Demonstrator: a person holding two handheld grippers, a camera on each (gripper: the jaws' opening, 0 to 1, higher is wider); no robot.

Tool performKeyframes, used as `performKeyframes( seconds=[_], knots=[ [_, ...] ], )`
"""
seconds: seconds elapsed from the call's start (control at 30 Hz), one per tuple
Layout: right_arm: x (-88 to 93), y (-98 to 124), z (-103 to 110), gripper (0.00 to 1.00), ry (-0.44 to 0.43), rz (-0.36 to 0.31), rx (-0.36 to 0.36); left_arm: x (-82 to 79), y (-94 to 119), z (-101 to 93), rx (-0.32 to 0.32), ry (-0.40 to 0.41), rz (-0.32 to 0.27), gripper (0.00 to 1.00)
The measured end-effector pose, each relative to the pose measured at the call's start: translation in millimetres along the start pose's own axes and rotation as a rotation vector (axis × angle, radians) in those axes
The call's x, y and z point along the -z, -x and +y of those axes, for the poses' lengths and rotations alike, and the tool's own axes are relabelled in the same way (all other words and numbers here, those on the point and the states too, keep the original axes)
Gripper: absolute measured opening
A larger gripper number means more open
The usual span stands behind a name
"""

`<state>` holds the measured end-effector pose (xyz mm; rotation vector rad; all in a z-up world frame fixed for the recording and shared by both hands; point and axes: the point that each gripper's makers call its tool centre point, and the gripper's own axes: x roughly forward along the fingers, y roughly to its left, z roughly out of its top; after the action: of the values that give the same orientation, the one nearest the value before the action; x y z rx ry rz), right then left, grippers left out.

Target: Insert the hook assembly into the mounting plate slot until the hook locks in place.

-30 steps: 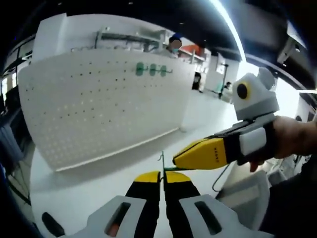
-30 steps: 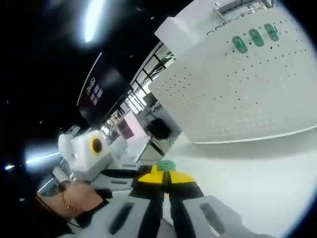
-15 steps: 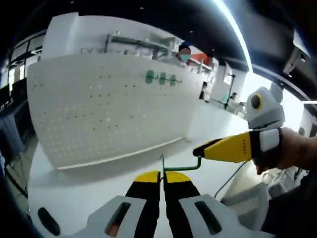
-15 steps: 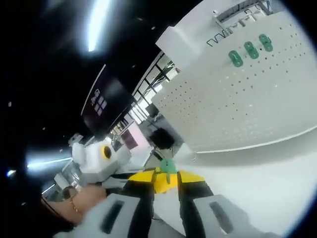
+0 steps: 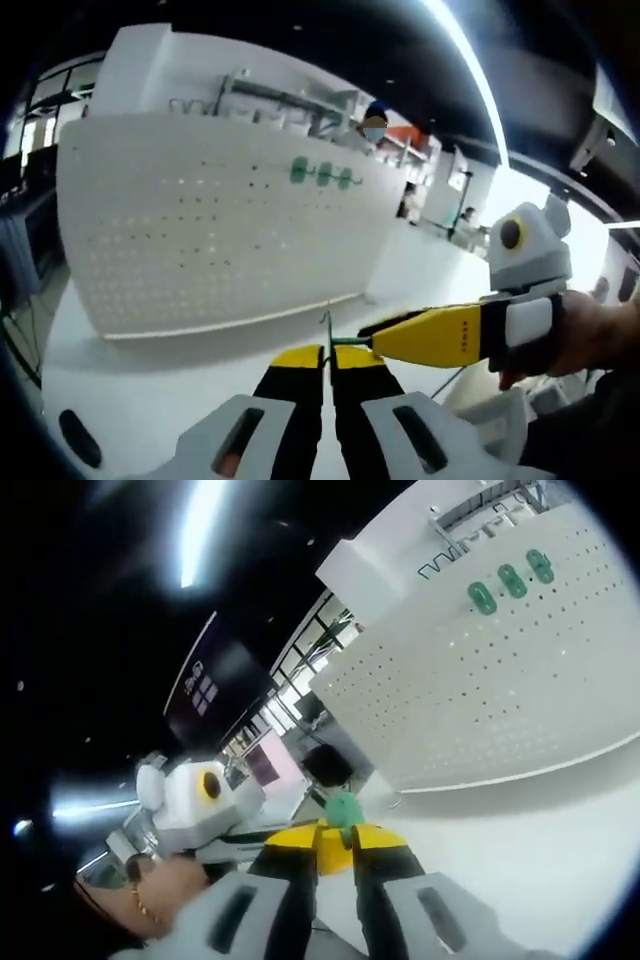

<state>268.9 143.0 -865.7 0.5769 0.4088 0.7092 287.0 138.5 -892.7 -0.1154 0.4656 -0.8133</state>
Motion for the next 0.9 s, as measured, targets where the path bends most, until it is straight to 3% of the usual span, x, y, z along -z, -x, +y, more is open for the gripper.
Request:
performKeyframes(
  seconds=[0.43, 0.57, 0.63, 0.73, 0.9],
  knots=[
    [-7.1, -3.7, 6.7, 0.06, -0.025, -0.05, -0.008, -9.1, 6.2, -0.2, -0.002, 0.02, -0.032, 0.01],
    [-6.9, -5.1, 1.3, 0.03, -0.085, -0.069, 0.015, -9.6, 8.0, 2.1, -0.014, 0.021, -0.037, 0.01],
    [-5.0, -5.6, 5.0, 0.03, -0.077, -0.061, -0.005, -8.0, 8.1, 2.8, -0.02, 0.02, -0.027, 0.01],
    [-5.0, -6.1, 6.0, 0.02, 0.004, -0.044, 0.002, -7.1, 8.3, 2.8, -0.016, 0.041, -0.024, 0.01],
    [-5.8, -5.7, 0.5, 0.0, -0.004, -0.049, 0.031, -6.0, 5.2, 1.5, -0.014, 0.048, -0.015, 0.01]
  ],
)
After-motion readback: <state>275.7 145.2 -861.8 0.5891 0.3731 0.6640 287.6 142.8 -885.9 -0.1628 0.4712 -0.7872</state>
